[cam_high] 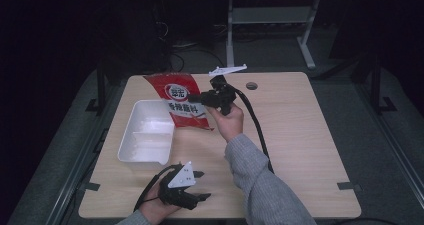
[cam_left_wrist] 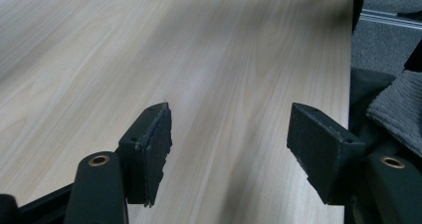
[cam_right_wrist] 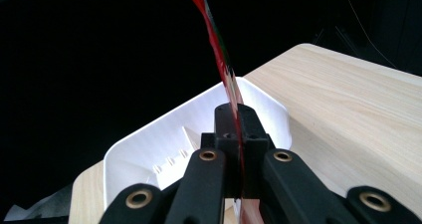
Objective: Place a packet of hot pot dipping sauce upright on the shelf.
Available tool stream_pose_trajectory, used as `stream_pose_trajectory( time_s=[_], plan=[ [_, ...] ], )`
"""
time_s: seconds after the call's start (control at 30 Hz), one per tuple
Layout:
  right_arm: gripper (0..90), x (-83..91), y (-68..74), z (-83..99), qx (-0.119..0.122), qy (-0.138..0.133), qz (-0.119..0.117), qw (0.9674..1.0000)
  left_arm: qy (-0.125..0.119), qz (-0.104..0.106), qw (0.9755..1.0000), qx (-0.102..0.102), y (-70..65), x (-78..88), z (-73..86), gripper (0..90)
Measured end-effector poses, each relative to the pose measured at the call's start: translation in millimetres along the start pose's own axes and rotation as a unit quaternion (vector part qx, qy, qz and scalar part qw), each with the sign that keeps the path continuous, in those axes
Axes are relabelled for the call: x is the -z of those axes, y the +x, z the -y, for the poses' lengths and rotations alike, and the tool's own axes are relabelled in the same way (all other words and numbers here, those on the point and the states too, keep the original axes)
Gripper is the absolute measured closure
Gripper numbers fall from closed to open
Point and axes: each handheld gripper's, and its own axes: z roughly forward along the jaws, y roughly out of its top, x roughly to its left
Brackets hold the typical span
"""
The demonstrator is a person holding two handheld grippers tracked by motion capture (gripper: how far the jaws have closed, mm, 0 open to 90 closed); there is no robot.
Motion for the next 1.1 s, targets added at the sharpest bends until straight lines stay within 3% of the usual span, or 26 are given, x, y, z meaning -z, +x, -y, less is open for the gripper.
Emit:
stream_pose_trajectory(
  time_s=[0.7, 1.0, 1.1],
  plan=[
    [89.3, -8.1, 12.4, -20.4, 0.008, -0.018, -0.004, 0.9998, -0.004, 0.003, 1.0, -0.005, -0.3, 2.4, -0.5, 32.5],
    [89.4, -27.9, 20.4, -30.7, 0.018, -0.02, -0.001, 0.9997, -0.003, 0.0, 1.0, -0.004, -0.8, 5.8, 2.3, 32.2],
    [89.5, -38.1, 18.3, -32.1, 0.011, -0.026, -0.003, 0.9996, -0.004, -0.001, 1.0, -0.002, 0.8, 8.0, 4.0, 32.2]
  ],
)
